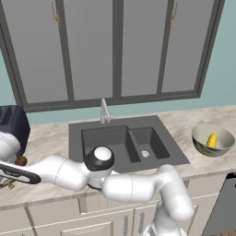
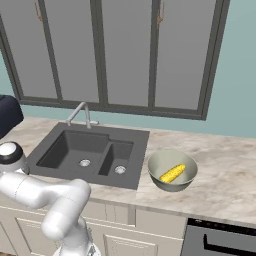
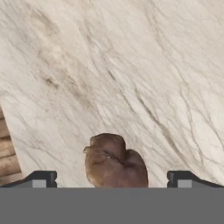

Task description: There is a mixed pile of frozen fruits and vegetables on the counter. Locate all the frozen vegetables and place the items in a bowl on the counter. Take all the frozen fruits and defrost them in a running sink.

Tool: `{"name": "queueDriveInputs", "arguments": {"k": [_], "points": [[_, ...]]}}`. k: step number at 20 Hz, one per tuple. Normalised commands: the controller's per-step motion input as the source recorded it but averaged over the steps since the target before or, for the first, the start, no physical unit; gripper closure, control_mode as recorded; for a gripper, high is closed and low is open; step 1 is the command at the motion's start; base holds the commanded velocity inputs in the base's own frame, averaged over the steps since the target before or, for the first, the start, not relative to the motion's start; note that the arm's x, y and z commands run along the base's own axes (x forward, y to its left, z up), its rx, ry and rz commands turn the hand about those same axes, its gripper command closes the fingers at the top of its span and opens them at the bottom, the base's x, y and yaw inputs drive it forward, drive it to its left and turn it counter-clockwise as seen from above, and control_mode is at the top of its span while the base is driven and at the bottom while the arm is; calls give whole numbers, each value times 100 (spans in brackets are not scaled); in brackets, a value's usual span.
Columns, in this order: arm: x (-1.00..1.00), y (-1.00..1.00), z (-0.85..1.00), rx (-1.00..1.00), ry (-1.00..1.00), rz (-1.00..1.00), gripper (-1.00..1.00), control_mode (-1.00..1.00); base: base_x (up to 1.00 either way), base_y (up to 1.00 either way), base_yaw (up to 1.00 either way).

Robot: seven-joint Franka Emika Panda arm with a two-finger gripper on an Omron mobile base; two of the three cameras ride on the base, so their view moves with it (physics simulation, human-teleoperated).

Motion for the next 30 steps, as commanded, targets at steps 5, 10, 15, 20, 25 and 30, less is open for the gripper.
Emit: {"name": "queueDriveInputs", "arguments": {"k": [5, 10, 15, 20, 25, 30], "points": [[-2, 0, -16, 0, 0, 0, -100, -100, 0, 0, 0], [0, -1, -21, 1, 0, 0, -100, -100, 0, 0, 0], [-1, 0, -17, 2, 1, 0, -100, -100, 0, 0, 0], [0, 0, -14, 2, 1, 0, 100, -100, 0, 0, 0], [0, 0, -11, 1, 0, 0, 100, -100, 0, 0, 0], [0, 0, -5, 1, 0, 0, 100, -100, 0, 0, 0]]}}
